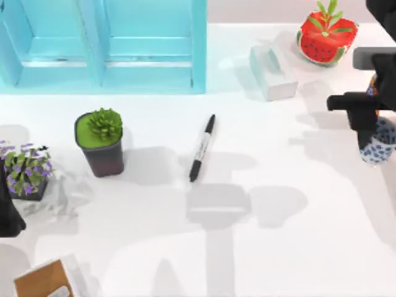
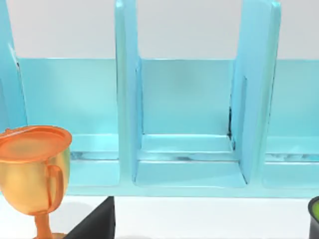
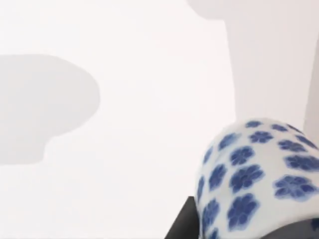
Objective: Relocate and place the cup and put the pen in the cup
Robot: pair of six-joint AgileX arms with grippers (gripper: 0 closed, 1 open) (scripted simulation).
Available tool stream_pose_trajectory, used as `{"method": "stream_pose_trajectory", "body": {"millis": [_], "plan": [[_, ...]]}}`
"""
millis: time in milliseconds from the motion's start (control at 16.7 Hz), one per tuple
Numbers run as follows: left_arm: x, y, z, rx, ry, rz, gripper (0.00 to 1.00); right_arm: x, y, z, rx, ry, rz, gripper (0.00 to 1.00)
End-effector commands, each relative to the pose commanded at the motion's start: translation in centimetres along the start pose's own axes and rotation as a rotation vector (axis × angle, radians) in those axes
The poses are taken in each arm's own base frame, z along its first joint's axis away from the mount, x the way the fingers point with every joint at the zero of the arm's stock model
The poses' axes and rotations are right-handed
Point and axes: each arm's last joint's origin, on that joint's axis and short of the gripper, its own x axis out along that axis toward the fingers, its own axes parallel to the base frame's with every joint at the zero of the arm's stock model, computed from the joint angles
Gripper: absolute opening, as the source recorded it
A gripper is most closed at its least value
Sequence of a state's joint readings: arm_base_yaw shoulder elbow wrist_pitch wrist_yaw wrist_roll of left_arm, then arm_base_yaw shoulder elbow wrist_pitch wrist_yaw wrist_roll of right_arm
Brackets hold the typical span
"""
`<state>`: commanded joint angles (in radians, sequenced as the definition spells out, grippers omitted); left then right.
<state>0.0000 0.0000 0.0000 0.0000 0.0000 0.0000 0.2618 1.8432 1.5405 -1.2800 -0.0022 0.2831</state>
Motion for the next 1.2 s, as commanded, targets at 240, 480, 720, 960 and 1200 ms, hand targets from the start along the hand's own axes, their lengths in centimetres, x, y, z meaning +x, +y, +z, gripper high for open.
{"method": "stream_pose_trajectory", "body": {"millis": [240,480,720,960,1200], "plan": [[0.0,0.0,0.0,0.000,0.000,0.000,1.00,2.6,5.3,-1.2,-0.007,-0.006,0.001,0.00],[0.0,0.0,0.0,0.000,0.000,0.000,1.00,2.9,5.9,-1.4,-0.007,-0.010,0.002,0.00],[0.0,0.0,0.0,0.000,0.000,0.000,1.00,4.1,5.8,-1.4,-0.003,-0.002,0.000,0.00],[0.0,0.0,0.0,0.000,0.000,0.000,1.00,6.6,6.0,-1.3,-0.008,-0.019,0.007,0.00],[0.0,0.0,0.0,0.000,0.000,0.000,1.00,7.4,6.0,-1.3,-0.007,-0.010,0.002,0.00]]}}
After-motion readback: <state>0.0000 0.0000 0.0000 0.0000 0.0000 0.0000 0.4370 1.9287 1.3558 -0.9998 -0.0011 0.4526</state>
